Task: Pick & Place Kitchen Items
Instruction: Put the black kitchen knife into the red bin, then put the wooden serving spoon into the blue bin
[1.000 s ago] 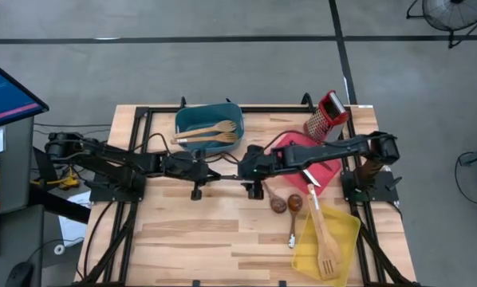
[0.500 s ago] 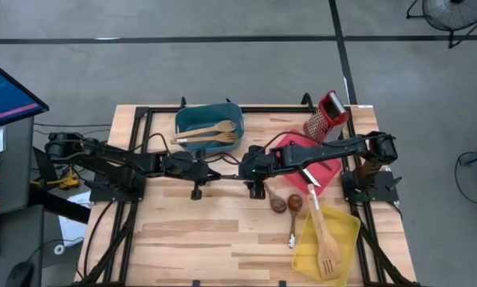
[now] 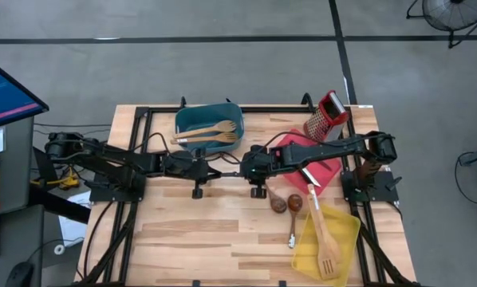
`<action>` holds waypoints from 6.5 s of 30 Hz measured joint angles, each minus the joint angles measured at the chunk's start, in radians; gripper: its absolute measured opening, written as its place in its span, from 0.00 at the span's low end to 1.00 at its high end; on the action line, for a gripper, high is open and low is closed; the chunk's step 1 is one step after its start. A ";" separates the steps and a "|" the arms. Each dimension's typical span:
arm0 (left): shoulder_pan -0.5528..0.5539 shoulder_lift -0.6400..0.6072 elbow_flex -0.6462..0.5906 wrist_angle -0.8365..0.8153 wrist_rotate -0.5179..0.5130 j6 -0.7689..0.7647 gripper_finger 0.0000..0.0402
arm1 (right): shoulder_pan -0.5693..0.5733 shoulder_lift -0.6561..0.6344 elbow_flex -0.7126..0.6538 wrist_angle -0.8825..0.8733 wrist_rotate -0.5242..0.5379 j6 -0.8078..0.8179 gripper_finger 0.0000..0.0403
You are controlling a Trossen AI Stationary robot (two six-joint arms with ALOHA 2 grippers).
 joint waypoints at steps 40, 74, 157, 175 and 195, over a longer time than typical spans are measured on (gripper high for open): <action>-0.003 -0.634 0.000 -0.038 -0.101 -0.063 0.38 | 0.198 -0.759 0.001 0.301 -0.230 -0.063 0.16; -0.003 -0.633 0.000 -0.024 -0.019 -0.052 0.36 | 0.250 -0.480 0.001 0.128 1.193 -0.683 0.17; -0.003 -0.632 0.000 -0.023 -0.018 -0.063 0.36 | -0.033 -0.596 -0.731 -0.270 0.287 0.884 0.18; -0.003 -0.589 0.000 -0.020 -0.010 -0.055 0.40 | -0.065 -0.597 -0.816 -0.172 0.237 0.870 0.23; -0.061 0.027 0.086 0.179 0.073 0.077 0.57 | -0.016 -0.723 -0.512 -0.204 0.160 0.659 0.57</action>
